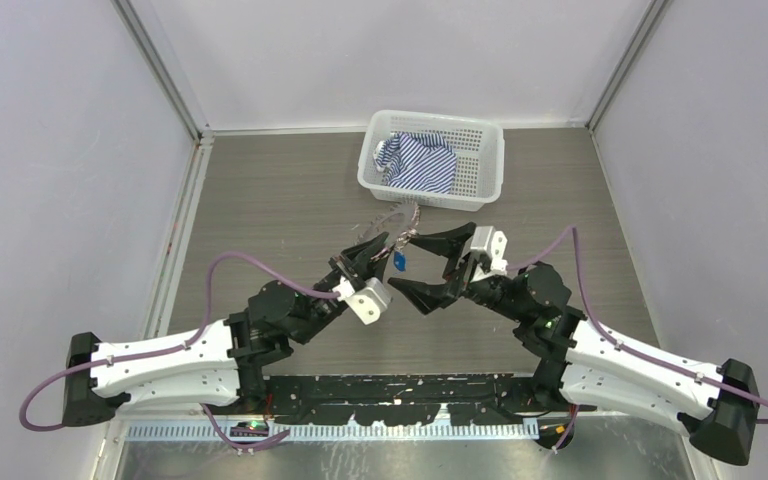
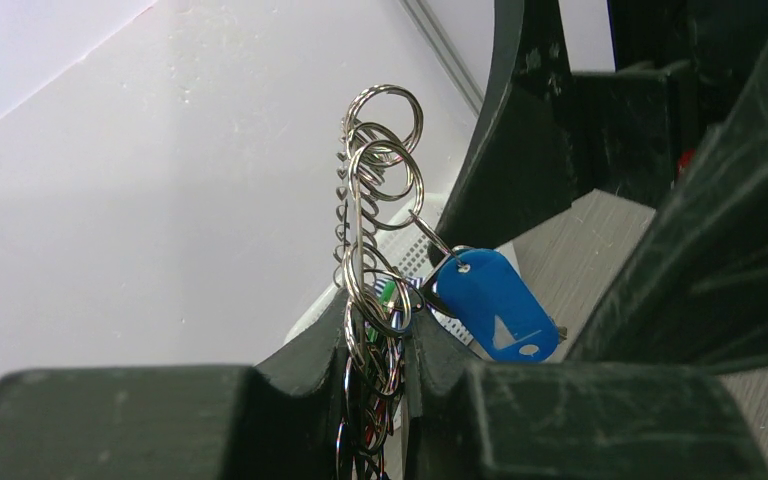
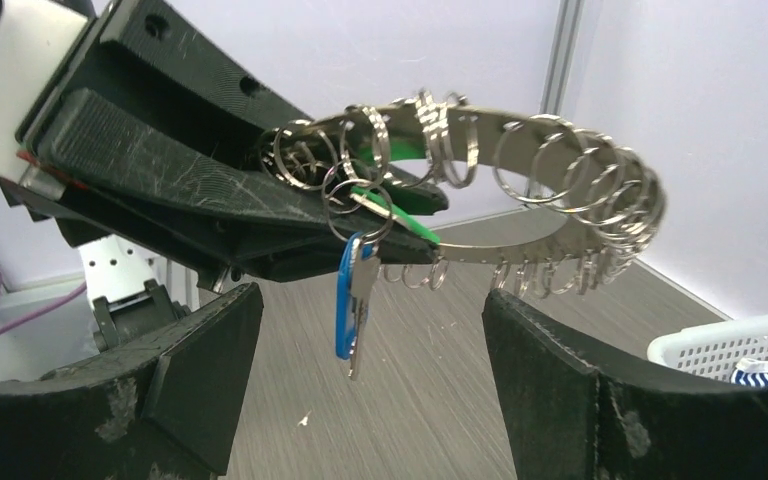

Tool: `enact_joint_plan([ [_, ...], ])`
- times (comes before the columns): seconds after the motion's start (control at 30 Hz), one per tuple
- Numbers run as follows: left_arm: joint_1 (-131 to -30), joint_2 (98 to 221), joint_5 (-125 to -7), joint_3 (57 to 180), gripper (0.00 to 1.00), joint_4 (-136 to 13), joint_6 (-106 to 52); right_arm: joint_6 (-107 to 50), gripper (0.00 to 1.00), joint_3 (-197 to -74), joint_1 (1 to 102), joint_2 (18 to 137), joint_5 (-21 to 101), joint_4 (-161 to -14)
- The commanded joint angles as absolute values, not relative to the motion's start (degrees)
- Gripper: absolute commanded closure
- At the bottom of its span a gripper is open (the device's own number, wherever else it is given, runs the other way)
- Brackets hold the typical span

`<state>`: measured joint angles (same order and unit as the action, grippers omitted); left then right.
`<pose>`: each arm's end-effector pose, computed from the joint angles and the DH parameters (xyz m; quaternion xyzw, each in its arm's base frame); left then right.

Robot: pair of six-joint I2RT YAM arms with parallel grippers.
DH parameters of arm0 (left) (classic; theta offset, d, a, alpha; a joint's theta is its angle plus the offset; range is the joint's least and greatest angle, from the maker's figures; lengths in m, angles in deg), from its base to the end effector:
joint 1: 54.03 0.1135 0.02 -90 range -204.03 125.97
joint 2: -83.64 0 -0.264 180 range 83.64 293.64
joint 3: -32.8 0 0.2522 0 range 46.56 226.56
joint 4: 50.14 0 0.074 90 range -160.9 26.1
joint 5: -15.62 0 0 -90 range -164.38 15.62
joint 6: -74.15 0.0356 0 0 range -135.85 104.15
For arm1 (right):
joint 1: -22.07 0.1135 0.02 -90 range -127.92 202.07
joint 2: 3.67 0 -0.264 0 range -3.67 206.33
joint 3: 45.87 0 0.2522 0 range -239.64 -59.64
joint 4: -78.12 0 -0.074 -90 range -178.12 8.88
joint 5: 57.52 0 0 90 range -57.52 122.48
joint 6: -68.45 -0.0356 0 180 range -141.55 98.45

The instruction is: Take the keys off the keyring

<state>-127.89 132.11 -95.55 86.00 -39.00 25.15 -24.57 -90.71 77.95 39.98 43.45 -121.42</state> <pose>0.0678 -0.1880 0.3612 0.4204 0.4425 -0.1157 0.7837 0.0971 0.1553 0.3395 -0.3222 0.4716 0.4500 0.6865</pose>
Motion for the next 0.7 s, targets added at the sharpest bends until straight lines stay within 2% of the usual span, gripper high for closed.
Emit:
enact_joint_plan([
  [0.0, -127.74, 131.54, -94.42, 89.45, 0.99, -36.08, 25.19, -18.41, 0.15, -91.73, 80.56, 41.61, 40.07, -127.40],
  [0.3, -127.77, 131.02, -93.89, 89.89, 1.00, -37.82, 24.14, -14.78, 0.22, -91.63, 83.47, 43.25, 36.66, -131.19],
  [0.67, -127.74, 130.84, -93.18, 90.16, 0.99, -38.76, 22.74, -13.12, 0.38, -92.59, 84.57, 43.49, 35.32, -130.49],
])
